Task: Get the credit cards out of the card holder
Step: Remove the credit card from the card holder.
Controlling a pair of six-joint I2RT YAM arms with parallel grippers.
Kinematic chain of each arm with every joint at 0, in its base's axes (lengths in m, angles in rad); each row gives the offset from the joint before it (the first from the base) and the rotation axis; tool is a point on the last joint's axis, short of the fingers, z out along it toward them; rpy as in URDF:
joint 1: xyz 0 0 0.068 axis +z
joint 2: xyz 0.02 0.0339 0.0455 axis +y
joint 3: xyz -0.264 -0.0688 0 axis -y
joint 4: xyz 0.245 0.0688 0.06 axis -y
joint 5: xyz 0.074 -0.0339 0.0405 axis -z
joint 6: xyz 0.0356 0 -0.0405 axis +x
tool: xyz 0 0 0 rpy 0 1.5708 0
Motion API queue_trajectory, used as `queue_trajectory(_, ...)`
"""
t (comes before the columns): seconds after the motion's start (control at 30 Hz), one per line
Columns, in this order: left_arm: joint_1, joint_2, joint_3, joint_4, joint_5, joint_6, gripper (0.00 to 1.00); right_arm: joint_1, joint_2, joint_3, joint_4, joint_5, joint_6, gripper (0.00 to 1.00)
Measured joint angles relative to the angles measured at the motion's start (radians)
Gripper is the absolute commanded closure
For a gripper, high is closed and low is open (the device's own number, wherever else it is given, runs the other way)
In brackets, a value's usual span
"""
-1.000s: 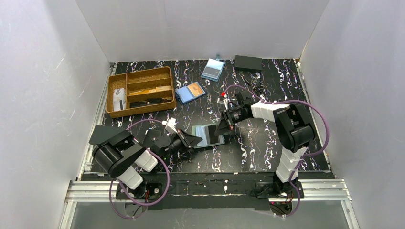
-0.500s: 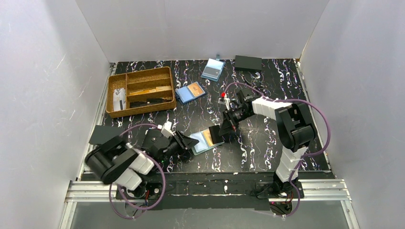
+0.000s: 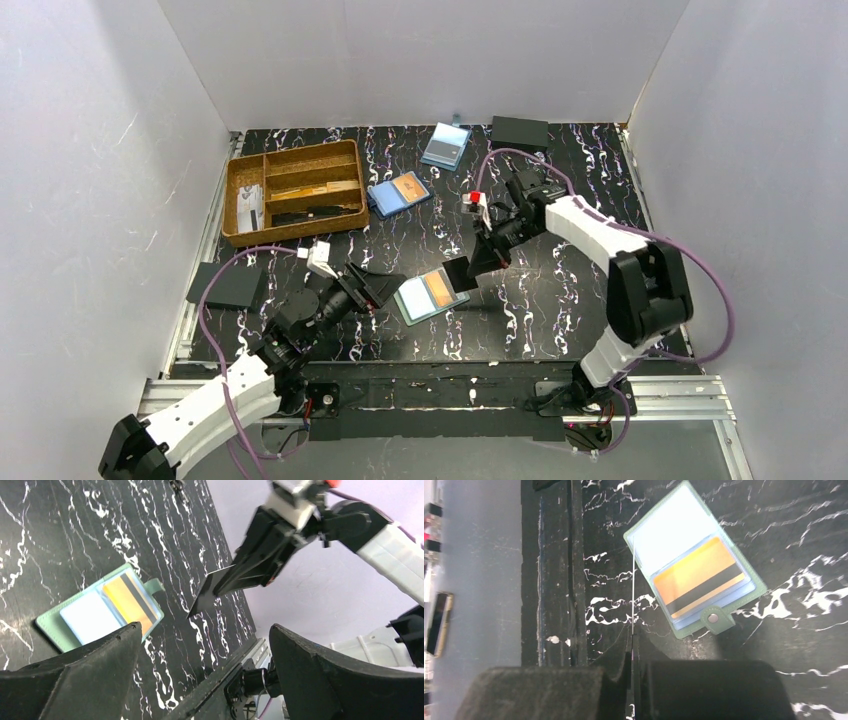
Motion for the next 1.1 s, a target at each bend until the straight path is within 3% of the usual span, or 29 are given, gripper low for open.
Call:
queue_trajectory(0.17, 0.0, -0.016, -0.002, -0.056, 0.027, -0.072, 0.02, 0.0, -0.154, -0.04, 0.025, 0.037, -0.044, 0.99)
queue_trajectory(0.43, 0.0, 0.047, -0.005, -0.009, 0.074, -0.339, 0.02, 0.0, -0.289, -0.048, 0.078, 0.155, -0.084, 0.99)
queue_trajectory(0.8, 0.0, 0.251, 0.062, 0.008, 0.172, -0.532, 0.02, 0.0, -0.466, -0.055, -0.007, 0.293, -0.45, 0.99)
queue_trajectory(1.1, -0.003, 0.382, 0.152, 0.021, 0.248, -0.631, 0.02, 0.0, -0.497, -0.065, -0.041, 0.316, -0.546, 0.99)
